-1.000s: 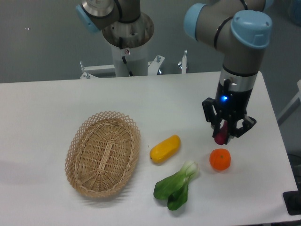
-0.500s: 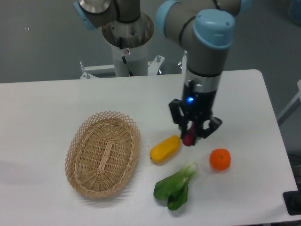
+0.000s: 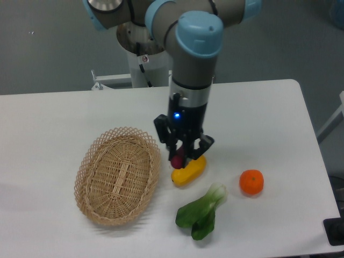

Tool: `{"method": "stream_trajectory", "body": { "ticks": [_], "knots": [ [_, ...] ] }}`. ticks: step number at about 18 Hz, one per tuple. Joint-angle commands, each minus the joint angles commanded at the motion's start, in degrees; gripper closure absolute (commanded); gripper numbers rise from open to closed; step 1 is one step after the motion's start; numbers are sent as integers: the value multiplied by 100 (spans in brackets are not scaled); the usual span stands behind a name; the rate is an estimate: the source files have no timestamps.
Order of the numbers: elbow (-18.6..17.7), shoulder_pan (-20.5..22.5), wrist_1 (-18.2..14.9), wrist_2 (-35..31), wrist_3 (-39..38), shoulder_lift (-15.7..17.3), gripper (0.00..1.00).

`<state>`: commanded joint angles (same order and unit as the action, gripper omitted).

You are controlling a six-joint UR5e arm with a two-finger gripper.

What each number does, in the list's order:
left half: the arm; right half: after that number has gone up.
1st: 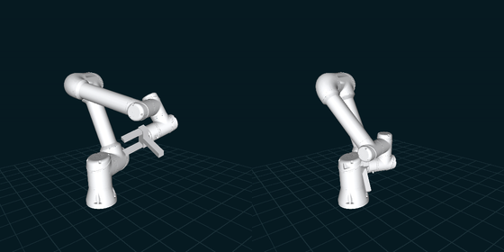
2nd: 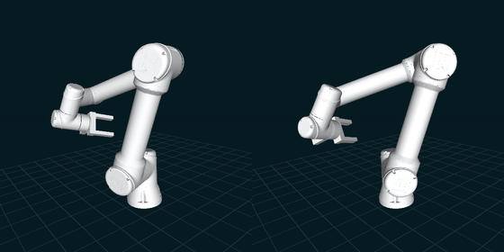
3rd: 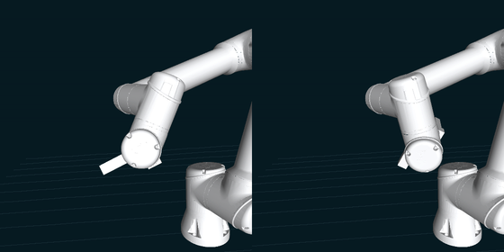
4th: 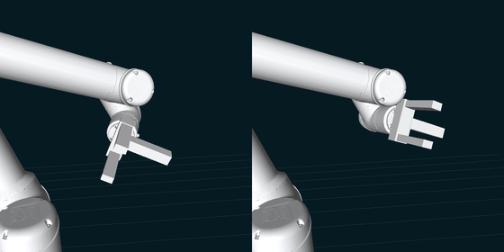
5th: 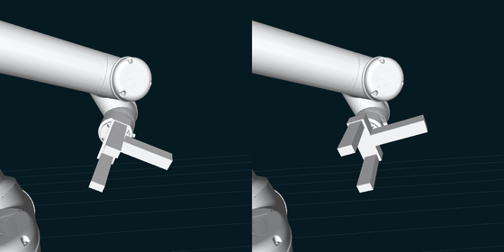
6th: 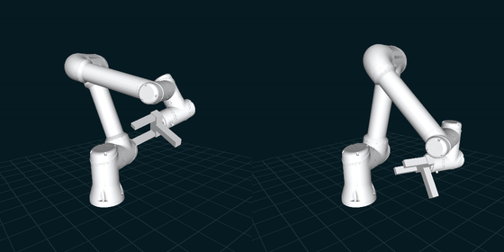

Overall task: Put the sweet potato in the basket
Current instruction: 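Lower the sweet potato into the basket and open the gripper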

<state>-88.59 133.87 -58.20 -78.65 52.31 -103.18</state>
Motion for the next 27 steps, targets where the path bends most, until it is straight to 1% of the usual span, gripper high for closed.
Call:
{"method": "stream_trajectory", "body": {
  "ticks": [2, 4, 6, 8, 9, 11, 15, 18, 19, 20, 22, 23, 24, 25, 26, 27],
  "knots": [
    [-132, -334, 282, -439, -237, -123, 67],
    [-229, -668, 441, -843, -466, -246, 67],
    [-351, -853, 555, -1012, -799, -369, 67],
    [-579, -1003, 617, -1126, -933, -439, 67],
    [-720, -1055, 730, -1248, -924, -475, 67],
    [-853, -1222, 1020, -1529, -889, -571, 67],
    [-897, -1407, 1039, -1926, -705, -940, 67],
    [-915, -1460, 1039, -1962, -608, -1098, 67],
    [-941, -1486, 1039, -1970, -608, -1151, 65],
    [-950, -1495, 1039, -1979, -608, -1160, 62],
    [-1011, -1522, 1039, -1979, -608, -1178, 50],
    [-1020, -1522, 1039, -1988, -616, -1178, 48],
    [-1029, -1531, 1039, -1988, -616, -1169, 39],
    [-1020, -1531, 1047, -1988, -616, -1152, 16],
    [-1020, -1531, 1056, -1997, -616, -1134, 0],
    [-1003, -1531, 1056, -1988, -625, -1108, 0]
  ]
}}
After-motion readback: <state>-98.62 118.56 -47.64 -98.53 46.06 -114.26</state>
